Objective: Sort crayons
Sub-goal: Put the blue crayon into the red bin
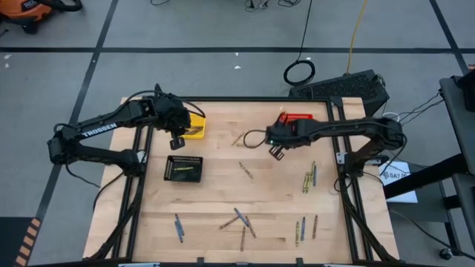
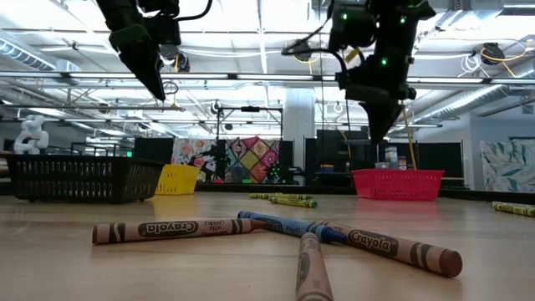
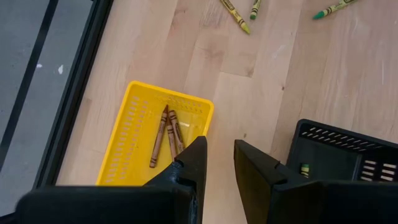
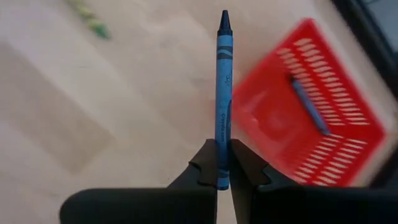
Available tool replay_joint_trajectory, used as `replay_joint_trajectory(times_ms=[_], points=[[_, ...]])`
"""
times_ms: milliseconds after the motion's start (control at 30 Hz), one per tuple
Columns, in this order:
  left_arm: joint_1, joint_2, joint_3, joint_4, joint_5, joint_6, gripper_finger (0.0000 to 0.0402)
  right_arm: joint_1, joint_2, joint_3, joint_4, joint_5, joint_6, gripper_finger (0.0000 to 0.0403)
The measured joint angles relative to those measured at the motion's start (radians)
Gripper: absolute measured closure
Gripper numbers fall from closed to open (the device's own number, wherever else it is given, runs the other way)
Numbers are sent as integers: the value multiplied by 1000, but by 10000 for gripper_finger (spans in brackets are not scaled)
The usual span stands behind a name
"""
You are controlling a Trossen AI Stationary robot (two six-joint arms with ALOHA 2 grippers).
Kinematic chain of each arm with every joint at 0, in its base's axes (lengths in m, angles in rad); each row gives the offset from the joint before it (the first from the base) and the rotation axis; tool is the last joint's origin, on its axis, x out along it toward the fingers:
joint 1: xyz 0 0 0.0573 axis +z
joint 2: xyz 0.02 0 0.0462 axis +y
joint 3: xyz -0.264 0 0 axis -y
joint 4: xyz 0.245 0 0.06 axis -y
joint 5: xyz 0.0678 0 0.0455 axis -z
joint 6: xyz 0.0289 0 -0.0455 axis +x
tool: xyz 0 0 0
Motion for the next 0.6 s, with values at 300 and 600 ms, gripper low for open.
replay_joint_trajectory(times_ms=[300, 600], points=[[0, 0, 0, 0, 0, 0, 322, -162, 0, 0, -43, -7, -136, 403], [0, 0, 0, 0, 0, 0, 322, -272, 0, -49, -38, -55, -295, 403]])
